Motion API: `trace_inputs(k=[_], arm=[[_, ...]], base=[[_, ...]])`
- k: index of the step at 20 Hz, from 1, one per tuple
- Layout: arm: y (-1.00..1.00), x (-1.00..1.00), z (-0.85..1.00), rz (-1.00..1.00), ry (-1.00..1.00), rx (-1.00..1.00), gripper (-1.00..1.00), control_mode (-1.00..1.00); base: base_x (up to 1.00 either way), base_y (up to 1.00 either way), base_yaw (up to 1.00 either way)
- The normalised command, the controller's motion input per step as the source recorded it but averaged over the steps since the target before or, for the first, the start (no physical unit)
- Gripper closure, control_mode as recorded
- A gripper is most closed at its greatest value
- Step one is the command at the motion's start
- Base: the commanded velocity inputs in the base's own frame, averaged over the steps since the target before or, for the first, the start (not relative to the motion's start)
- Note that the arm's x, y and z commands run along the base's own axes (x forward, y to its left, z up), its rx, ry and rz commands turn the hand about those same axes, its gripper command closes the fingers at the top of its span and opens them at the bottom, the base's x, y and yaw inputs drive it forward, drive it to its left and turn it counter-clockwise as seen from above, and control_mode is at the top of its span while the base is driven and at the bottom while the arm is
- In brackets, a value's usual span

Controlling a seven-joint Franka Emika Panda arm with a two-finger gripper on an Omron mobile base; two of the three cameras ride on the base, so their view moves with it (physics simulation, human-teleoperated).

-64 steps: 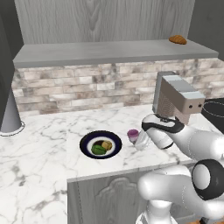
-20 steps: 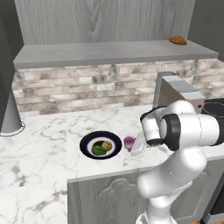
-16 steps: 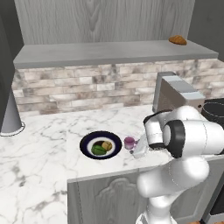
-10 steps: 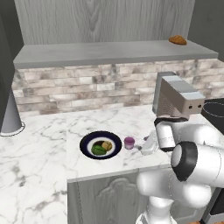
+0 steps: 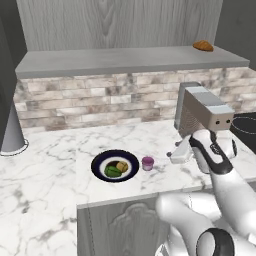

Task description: Pick the avocado and bread from the counter and place them on the plate. Then pick the jam from the cabinet and place it next to the plate. Lastly close the cabinet door.

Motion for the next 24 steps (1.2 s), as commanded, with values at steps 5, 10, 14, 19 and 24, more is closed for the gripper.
trace_inputs(k=[5, 10, 14, 19, 24], arm=[[0.54, -0.51, 0.77, -0.36, 0.00, -0.01, -1.00, -1.00], [0.65, -0.34, 0.77, -0.31, 0.00, -0.11, -1.00, -1.00], [0.69, -0.28, 0.52, -0.19, 0.02, -0.25, -1.00, -1.00], [0.61, -0.25, 0.08, -0.07, 0.01, -0.36, -1.00, -1.00], [0.18, -0.37, -0.15, -0.01, -0.02, -0.26, -1.00, -1.00]], base=[[0.00, 0.00, 0.00], [0.00, 0.00, 0.00], [0.00, 0.00, 0.00], [0.00, 0.00, 0.00], [0.00, 0.00, 0.00]])
